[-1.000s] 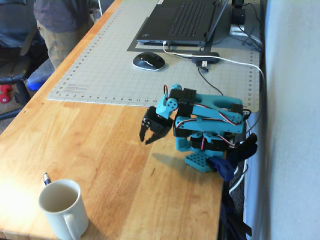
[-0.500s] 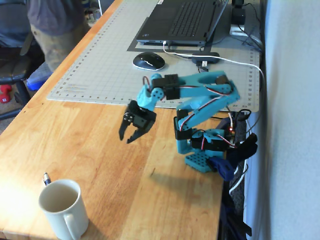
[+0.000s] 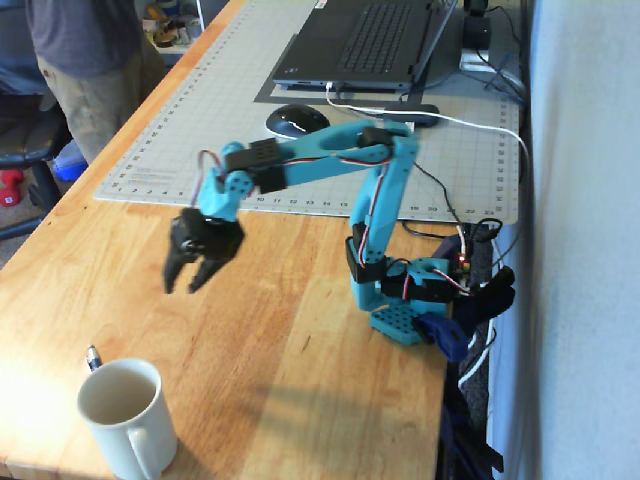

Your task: Grasp a pen and put it in a mug.

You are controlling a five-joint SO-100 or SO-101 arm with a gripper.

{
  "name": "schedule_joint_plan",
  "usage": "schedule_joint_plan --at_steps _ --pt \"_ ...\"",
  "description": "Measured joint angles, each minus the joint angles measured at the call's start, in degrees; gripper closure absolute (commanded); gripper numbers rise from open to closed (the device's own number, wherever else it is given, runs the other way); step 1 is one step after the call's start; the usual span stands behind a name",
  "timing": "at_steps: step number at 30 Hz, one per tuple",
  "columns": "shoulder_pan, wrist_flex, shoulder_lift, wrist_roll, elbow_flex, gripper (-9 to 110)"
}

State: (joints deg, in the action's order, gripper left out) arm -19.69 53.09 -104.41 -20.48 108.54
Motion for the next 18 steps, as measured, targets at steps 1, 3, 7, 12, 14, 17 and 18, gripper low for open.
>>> schedule_joint_plan --at_steps 1,3,7,12,14,17,18 --pt "0.00 0.00 2.64 0.00 -3.43 90" --pt "0.53 0.00 7.21 0.00 -9.93 90" --pt "2.11 0.00 12.48 -0.70 -18.90 89" --pt "4.75 0.00 15.29 -0.88 -20.83 89" --pt "5.80 0.00 17.05 -1.05 -20.83 87" --pt "6.59 0.00 19.78 -1.05 -21.62 82" --pt "6.77 0.00 20.65 -1.05 -21.88 80"
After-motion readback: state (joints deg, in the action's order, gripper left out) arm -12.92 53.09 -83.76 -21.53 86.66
